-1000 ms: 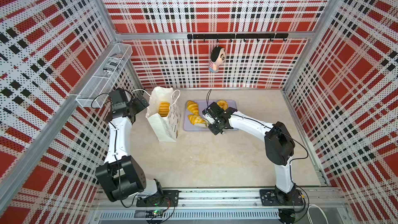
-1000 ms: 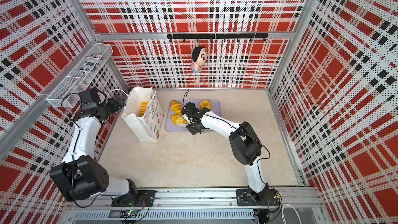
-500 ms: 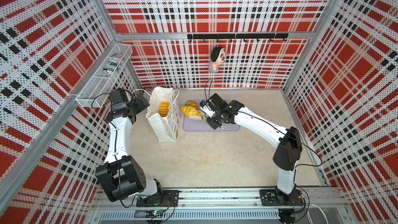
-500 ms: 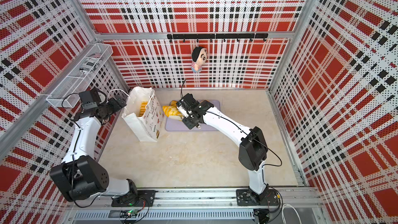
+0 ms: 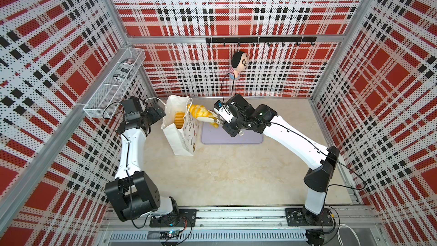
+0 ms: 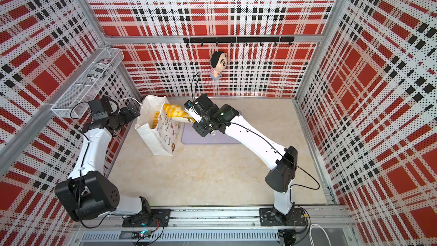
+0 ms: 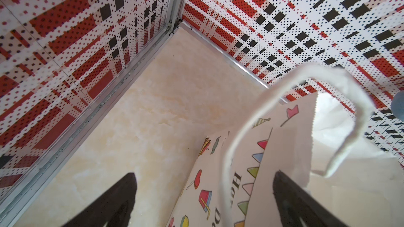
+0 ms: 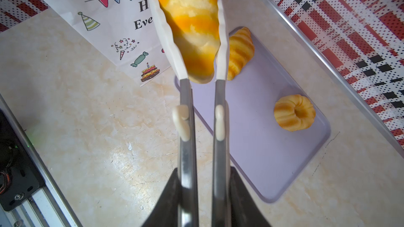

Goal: Pack bread into a paper bag
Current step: Pick up the fake bread from the plate, then place the fake bread in the paper bag.

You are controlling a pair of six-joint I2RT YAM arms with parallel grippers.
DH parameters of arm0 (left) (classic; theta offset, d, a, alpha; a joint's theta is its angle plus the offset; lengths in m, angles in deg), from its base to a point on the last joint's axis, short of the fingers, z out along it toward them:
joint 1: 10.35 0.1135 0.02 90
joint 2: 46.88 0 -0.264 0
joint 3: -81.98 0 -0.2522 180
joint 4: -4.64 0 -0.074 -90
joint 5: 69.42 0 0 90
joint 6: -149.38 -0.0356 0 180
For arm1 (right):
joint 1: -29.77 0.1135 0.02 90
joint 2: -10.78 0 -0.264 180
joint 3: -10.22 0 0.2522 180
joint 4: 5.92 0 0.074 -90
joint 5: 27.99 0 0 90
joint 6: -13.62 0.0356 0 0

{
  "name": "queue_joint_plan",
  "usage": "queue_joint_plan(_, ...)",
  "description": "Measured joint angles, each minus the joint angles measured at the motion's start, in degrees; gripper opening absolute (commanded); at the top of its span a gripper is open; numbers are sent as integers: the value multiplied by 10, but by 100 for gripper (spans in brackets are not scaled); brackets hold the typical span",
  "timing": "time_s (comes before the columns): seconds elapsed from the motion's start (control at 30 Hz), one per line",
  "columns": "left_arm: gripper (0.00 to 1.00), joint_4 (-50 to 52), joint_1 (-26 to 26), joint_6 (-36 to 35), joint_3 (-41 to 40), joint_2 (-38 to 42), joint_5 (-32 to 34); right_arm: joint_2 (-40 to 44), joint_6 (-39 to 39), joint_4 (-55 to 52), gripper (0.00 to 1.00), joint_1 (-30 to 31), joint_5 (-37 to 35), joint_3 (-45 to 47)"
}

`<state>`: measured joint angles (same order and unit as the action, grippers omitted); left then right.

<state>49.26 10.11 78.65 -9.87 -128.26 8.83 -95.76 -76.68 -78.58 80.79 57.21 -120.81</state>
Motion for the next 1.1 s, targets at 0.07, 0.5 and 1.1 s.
queue_joint_plan(0.07,98,0,0,0,0,0,0,1,0,-4,24,3,-2,-6)
queue_joint_plan(0.5,98,-17,-9,8,-36,23,0,3,-2,-42,24,7,-29,-126)
queue_joint_plan(1.1,98,-22,-31,23,-69,68,-14,-34,-3,-47,25,11,-1,-224)
